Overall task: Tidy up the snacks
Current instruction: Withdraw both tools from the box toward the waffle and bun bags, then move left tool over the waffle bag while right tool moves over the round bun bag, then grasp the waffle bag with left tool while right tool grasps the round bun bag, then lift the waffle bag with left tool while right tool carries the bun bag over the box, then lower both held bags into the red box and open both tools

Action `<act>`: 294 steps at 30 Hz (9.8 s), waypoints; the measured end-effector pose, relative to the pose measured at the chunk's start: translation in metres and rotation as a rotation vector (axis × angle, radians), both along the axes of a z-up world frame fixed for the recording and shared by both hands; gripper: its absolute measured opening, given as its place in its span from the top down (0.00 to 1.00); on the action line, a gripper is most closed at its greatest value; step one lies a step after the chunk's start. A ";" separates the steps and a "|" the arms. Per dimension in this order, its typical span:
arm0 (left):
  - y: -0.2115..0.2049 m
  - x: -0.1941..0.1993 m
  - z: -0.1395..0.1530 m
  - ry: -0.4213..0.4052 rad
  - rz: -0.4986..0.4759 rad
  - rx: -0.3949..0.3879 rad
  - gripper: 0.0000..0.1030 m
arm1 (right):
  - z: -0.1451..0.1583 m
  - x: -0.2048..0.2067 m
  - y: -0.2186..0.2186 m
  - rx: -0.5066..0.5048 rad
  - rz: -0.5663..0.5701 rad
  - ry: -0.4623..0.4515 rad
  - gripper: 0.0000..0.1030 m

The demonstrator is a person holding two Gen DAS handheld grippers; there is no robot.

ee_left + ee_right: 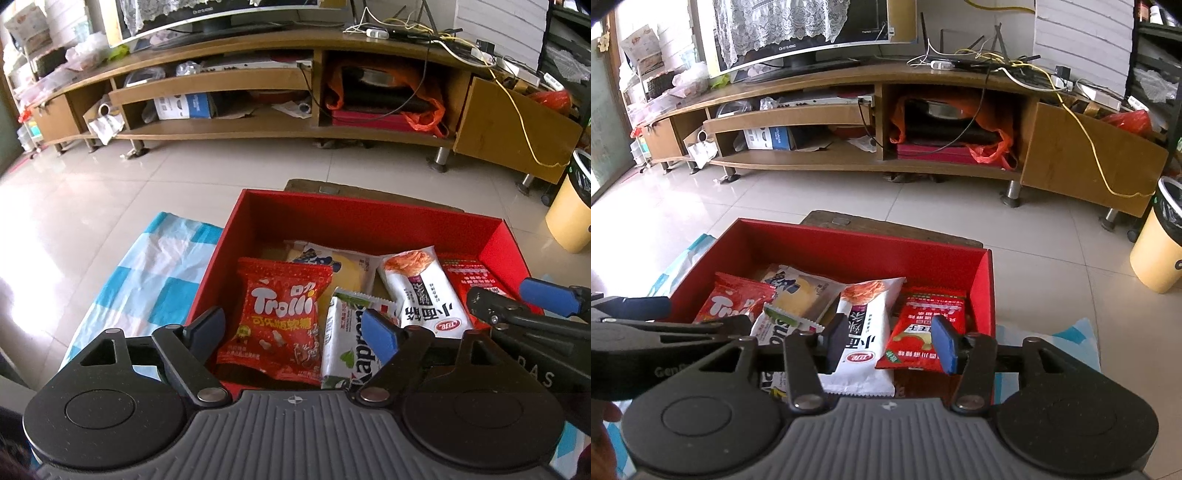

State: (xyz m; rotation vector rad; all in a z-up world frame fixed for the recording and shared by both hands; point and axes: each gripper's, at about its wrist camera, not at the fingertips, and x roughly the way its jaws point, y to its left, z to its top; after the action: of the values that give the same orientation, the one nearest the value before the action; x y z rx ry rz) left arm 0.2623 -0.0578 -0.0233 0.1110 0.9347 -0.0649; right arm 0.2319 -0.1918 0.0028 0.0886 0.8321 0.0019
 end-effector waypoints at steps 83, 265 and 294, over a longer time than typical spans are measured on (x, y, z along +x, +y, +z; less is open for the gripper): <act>0.033 -0.147 -0.049 0.352 -0.153 -0.073 0.20 | -0.044 -0.144 0.001 0.052 0.119 0.304 0.37; -0.009 -0.009 0.002 -0.019 -0.047 0.046 0.21 | 0.004 -0.011 -0.026 0.085 -0.071 0.019 0.46; 0.000 0.002 0.002 -0.015 -0.027 0.029 0.14 | -0.010 0.006 -0.018 0.116 -0.058 0.041 0.38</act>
State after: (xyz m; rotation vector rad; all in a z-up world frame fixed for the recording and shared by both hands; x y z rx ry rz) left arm 0.2642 -0.0582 -0.0210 0.1506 0.9191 -0.0751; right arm 0.2376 -0.2097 -0.0068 0.2223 0.8702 -0.0060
